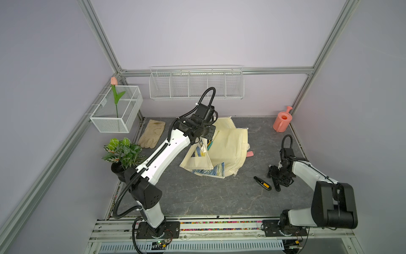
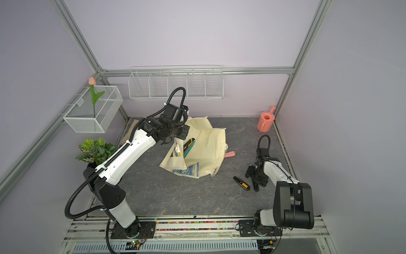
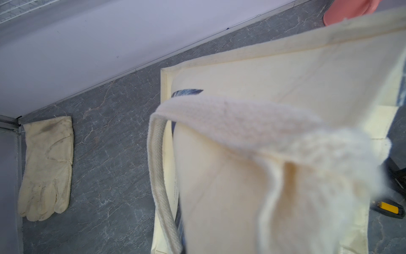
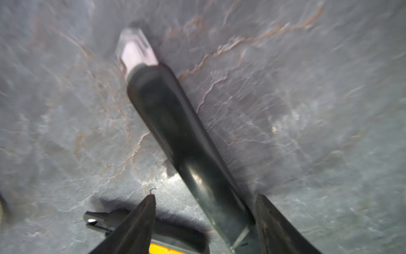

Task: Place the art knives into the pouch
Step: Pick up the utility knife at the center of the board.

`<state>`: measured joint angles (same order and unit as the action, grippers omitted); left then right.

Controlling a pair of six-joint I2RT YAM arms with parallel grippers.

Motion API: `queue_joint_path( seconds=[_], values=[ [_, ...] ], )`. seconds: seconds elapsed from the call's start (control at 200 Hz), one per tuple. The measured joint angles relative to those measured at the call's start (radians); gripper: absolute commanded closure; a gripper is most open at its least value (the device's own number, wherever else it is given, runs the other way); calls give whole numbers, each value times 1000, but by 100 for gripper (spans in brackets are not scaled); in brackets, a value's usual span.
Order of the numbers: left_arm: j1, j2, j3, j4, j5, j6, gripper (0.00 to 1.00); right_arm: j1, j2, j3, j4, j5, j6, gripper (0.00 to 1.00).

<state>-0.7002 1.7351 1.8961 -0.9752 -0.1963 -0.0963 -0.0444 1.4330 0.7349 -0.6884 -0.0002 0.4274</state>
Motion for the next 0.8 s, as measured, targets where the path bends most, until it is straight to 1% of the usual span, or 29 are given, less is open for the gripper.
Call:
queue_joint_path(
  seconds=[0.175,0.29,0.35,0.415,0.5,0.55,0.625,0.8],
  values=[
    [0,-5,-27,15,3,0,100,22,12,9,0,24,-2,29],
    [0,-5,-38,19,4,0,100,25,14,10,2,34,-2,35],
    [0,-5,-38,20,6,0,100,28,18,11,1,44,-5,43],
    [0,-5,-38,21,8,0,100,32,19,11,4,55,-5,48],
    [0,-5,-38,21,12,0,100,42,21,11,11,68,-2,50],
    [0,-5,-38,21,14,0,100,49,24,13,14,77,-2,54],
    [0,-5,-38,21,15,0,100,57,32,20,14,87,-2,56],
    [0,-5,-37,20,18,0,100,64,66,53,27,90,-6,57]
  ],
)
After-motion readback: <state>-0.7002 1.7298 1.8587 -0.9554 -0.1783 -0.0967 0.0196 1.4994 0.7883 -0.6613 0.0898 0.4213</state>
